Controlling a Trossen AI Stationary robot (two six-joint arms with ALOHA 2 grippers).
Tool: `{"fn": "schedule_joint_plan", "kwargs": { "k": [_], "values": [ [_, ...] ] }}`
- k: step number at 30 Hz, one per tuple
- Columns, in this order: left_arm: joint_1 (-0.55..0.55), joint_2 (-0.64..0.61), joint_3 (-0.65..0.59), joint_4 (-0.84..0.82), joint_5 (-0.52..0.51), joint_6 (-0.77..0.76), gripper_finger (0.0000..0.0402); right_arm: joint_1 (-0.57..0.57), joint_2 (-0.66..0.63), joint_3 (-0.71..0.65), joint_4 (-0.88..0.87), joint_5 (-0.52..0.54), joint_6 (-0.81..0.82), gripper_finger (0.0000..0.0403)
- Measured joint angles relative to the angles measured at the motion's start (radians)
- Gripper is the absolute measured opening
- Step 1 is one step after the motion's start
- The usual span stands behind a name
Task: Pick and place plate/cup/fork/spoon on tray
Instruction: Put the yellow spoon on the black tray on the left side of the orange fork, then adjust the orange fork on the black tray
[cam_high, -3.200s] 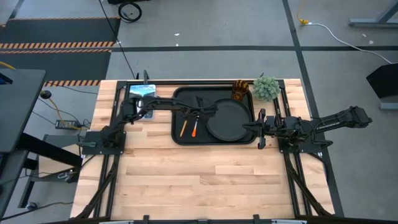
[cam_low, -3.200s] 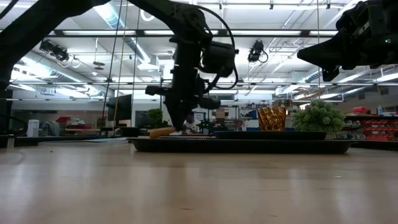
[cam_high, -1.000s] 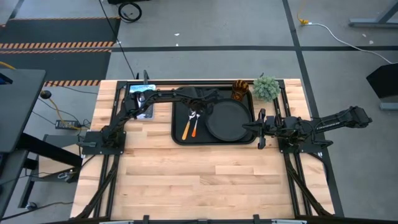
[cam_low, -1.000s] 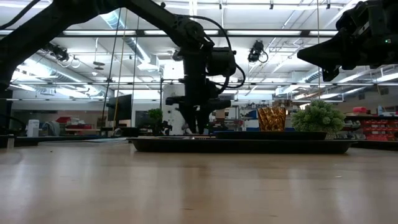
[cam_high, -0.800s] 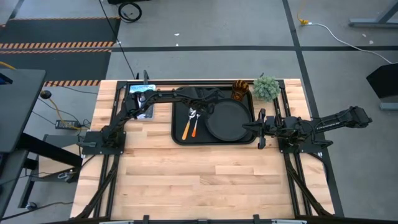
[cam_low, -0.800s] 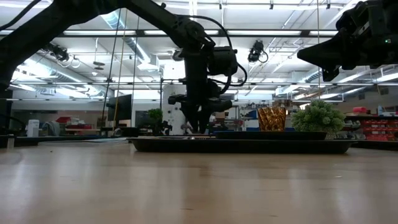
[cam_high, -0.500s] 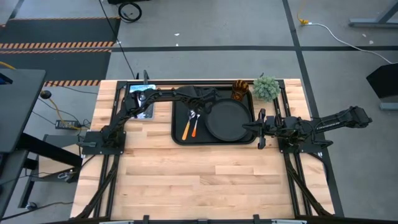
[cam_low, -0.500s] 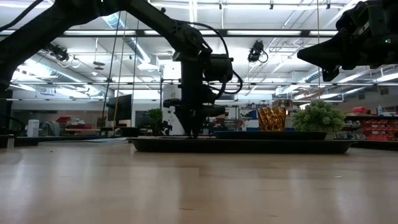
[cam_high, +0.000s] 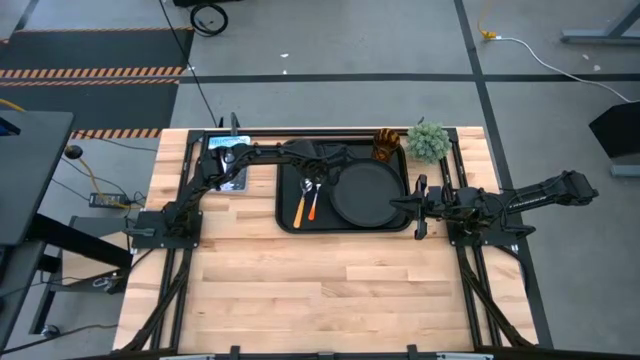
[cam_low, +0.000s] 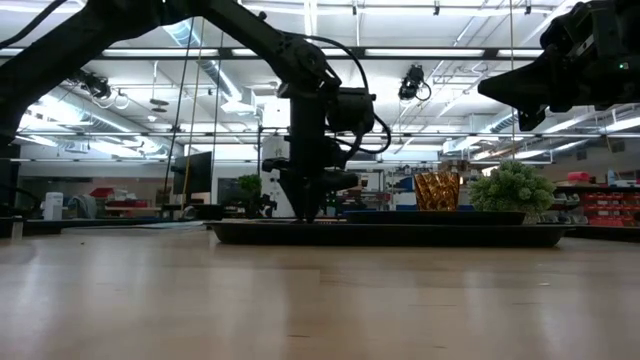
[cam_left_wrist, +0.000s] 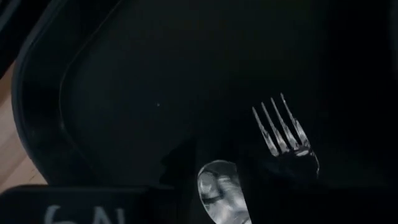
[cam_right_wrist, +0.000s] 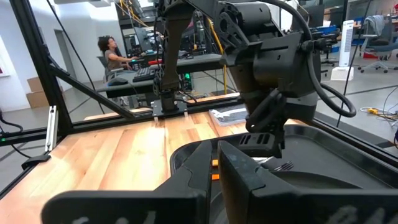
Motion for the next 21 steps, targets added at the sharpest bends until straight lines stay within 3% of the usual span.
{"fn": "schedule_joint_plan", "kwargs": {
  "k": [11, 21],
  "values": [
    [0.011, 0.000, 0.006, -0.050, -0.064, 0.061, 0.0121, 0.000, 0.000, 0.000, 0.000, 0.000, 0.000, 0.0034],
    [0.008, 0.000, 0.012, 0.166, -0.024, 0.106, 0.0121, 0.000, 0.000, 0.000, 0.000, 0.000, 0.000, 0.0034]
  ]
}}
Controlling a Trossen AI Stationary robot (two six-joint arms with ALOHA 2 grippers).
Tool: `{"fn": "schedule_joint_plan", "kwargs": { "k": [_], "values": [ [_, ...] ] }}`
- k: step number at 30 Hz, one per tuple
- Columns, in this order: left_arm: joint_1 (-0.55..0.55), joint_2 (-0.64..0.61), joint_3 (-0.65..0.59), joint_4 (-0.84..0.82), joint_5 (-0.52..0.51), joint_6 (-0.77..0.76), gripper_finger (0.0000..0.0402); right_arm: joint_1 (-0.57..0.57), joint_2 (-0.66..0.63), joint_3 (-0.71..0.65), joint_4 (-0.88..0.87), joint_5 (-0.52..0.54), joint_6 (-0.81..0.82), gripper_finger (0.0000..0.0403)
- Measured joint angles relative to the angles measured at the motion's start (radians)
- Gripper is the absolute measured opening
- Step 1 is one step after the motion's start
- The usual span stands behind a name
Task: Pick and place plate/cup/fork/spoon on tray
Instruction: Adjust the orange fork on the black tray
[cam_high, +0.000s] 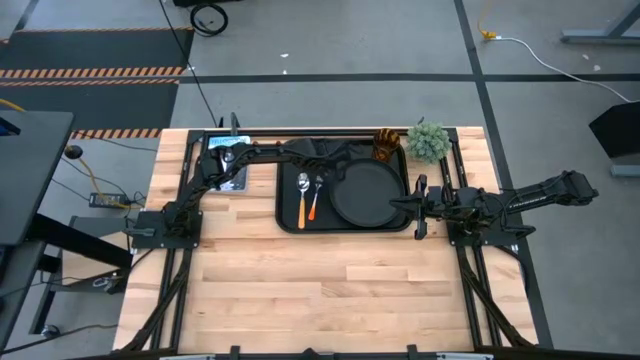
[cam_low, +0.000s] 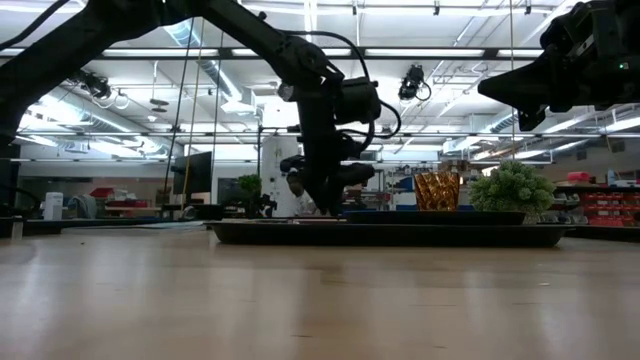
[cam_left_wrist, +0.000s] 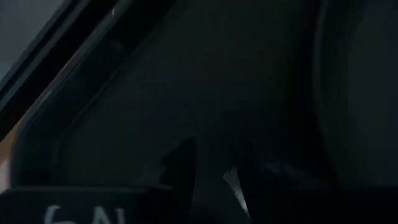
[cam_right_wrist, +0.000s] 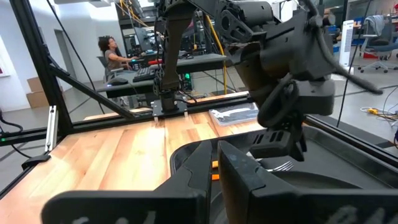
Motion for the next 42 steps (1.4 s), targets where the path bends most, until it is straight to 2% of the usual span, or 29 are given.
{"fn": "schedule_joint_plan", "kwargs": {
  "k": [8, 16, 26, 33, 39, 42],
  "values": [
    [0.012, 0.000, -0.013, 0.059, 0.029, -0.022, 0.0121, 0.000, 0.000, 0.000, 0.000, 0.000, 0.000, 0.0034],
    [0.020, 0.000, -0.065, 0.013, 0.067, -0.117, 0.0121, 0.000, 0.000, 0.000, 0.000, 0.000, 0.000, 0.0034],
    [0.019, 0.000, -0.063, -0.025, 0.067, -0.104, 0.0121, 0.000, 0.000, 0.000, 0.000, 0.000, 0.000, 0.0034],
    [0.012, 0.000, 0.001, -0.024, 0.045, -0.038, 0.0120, 0.000, 0.000, 0.000, 0.000, 0.000, 0.000, 0.0034],
    [0.006, 0.000, 0.089, -0.192, 0.100, -0.006, 0.0120, 0.000, 0.000, 0.000, 0.000, 0.000, 0.000, 0.0034],
    [-0.010, 0.000, 0.133, -0.281, 0.192, 0.065, 0.0120, 0.000, 0.000, 0.000, 0.000, 0.000, 0.000, 0.0034]
  ]
}}
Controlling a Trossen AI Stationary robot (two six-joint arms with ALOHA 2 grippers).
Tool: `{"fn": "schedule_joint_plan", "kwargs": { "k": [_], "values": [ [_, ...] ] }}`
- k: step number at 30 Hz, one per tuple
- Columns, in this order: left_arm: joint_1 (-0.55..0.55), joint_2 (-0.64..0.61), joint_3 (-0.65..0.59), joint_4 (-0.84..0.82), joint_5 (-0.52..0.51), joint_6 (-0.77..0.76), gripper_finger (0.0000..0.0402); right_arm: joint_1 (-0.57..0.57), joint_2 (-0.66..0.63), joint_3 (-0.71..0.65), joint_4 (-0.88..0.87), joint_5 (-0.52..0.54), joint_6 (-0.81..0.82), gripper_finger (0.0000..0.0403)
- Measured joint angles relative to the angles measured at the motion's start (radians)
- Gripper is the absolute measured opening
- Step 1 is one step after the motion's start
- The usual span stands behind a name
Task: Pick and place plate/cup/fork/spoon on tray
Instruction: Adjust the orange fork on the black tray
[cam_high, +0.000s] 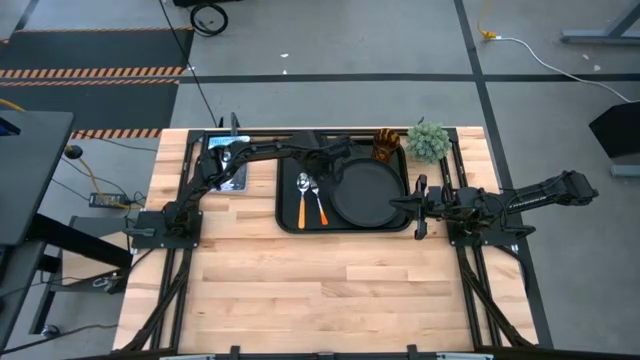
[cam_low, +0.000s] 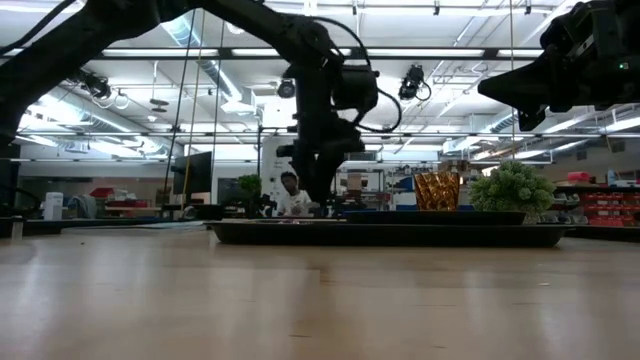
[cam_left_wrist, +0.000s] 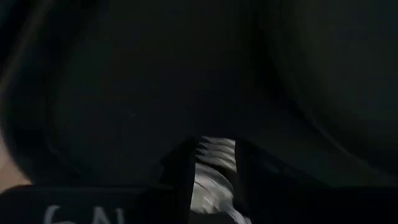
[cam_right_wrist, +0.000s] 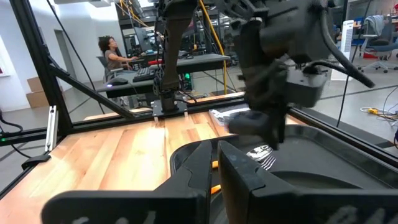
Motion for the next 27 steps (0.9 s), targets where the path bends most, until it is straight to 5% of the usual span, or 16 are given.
{"fn": "schedule_joint_plan", "kwargs": {
  "k": [7, 13, 19, 27],
  "values": [
    [-0.075, 0.000, 0.004, -0.080, 0.119, 0.050, 0.0120, 0.000, 0.000, 0.000, 0.000, 0.000, 0.000, 0.0034],
    [-0.108, 0.000, 0.004, -0.094, 0.119, -0.215, 0.0123, 0.000, 0.000, 0.000, 0.000, 0.000, 0.000, 0.0034],
    [-0.144, 0.000, 0.004, -0.103, 0.009, -0.451, 0.0160, 0.000, 0.000, 0.000, 0.000, 0.000, 0.000, 0.0034],
    [-0.146, 0.013, 0.004, -0.048, 0.061, -0.555, 0.0175, 0.000, 0.000, 0.000, 0.000, 0.000, 0.000, 0.0034]
  ]
}}
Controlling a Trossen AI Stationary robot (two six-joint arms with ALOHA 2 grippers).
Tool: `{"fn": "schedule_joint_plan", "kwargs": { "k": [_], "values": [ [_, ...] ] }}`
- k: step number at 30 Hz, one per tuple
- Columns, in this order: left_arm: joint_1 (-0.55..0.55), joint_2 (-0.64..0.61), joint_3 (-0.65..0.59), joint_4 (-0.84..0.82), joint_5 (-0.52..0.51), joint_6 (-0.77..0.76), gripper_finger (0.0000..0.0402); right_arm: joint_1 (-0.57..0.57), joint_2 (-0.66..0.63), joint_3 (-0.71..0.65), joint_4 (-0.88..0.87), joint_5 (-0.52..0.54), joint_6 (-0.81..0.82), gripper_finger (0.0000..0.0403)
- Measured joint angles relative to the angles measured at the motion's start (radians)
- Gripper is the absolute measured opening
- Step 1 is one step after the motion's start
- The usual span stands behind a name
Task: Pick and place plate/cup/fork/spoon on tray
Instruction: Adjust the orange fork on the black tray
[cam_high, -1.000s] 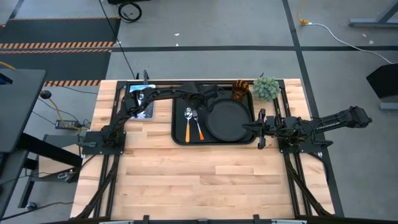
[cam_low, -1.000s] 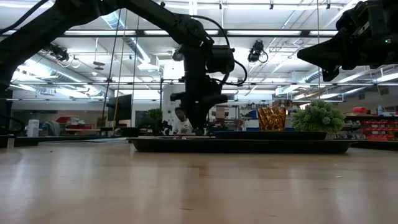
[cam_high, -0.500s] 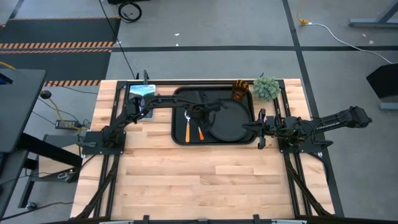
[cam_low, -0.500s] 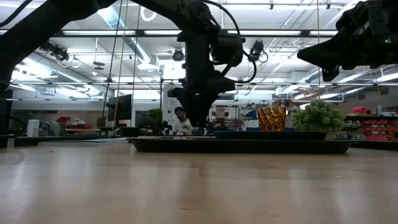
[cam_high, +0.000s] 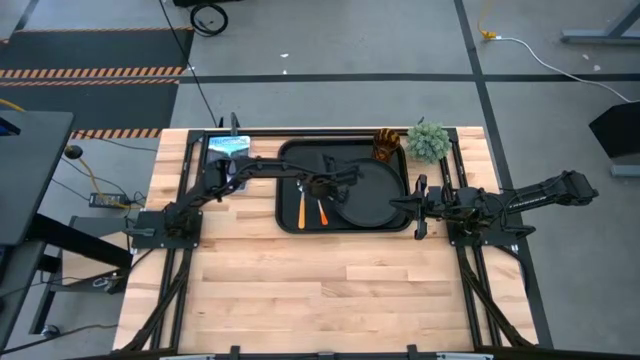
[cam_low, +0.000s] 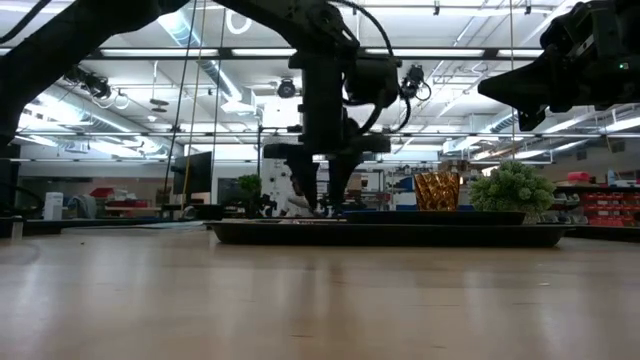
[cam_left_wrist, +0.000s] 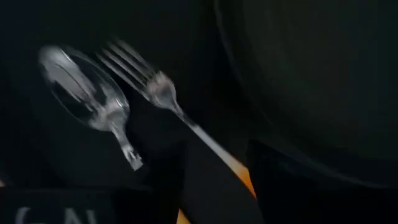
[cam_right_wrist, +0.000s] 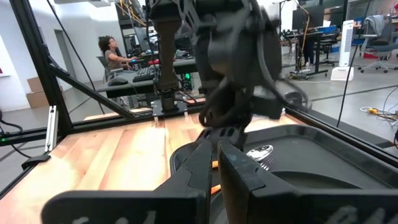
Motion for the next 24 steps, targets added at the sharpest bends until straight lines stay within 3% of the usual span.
{"fn": "schedule_joint_plan", "kwargs": {
  "k": [8, 24],
  "values": [
    [-0.008, 0.066, -0.002, -0.027, 0.044, -0.018, 0.0152, 0.000, 0.000, 0.000, 0.004, 0.000, 0.000, 0.0034],
    [0.020, 0.099, 0.002, -0.020, 0.067, 0.035, 0.0150, 0.000, 0.000, 0.000, 0.006, 0.000, 0.000, 0.0034]
  ]
}}
